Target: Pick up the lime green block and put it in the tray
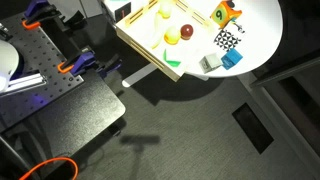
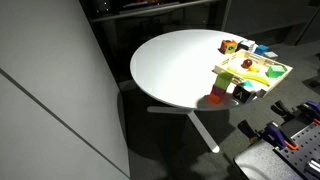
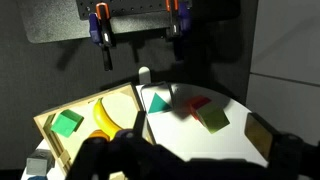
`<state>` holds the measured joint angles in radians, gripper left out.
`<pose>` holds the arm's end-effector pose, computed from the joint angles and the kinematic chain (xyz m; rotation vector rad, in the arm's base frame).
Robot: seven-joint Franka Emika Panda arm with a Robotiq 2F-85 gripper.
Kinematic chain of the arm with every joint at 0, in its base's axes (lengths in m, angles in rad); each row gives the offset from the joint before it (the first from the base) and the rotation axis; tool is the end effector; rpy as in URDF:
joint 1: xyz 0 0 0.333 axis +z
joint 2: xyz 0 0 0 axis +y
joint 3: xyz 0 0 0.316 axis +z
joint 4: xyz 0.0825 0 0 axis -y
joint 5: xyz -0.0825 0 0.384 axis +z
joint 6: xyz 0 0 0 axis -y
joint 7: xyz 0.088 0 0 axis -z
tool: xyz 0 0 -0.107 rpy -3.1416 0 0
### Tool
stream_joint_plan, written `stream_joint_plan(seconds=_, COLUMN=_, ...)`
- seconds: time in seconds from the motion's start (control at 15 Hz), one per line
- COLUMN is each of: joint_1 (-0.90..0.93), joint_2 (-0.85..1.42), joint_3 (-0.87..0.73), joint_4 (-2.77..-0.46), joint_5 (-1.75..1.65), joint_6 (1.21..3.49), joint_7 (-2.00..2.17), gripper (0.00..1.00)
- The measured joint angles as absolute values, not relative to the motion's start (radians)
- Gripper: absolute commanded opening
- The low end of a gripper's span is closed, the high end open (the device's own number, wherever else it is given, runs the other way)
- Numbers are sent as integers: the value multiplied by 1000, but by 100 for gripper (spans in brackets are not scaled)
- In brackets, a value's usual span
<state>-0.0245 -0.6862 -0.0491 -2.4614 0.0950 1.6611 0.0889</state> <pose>0.3314 -0.0171 0.5167 -3.0029 0.2462 0.1759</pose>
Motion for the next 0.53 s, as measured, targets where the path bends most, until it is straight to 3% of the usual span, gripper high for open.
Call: stream_joint_plan(seconds=0.53, joint_1=-31, joint_2=-652, joint_3=-55, joint_4=-2460, joint_5=95, joint_6=1678, joint_7=77, gripper=100)
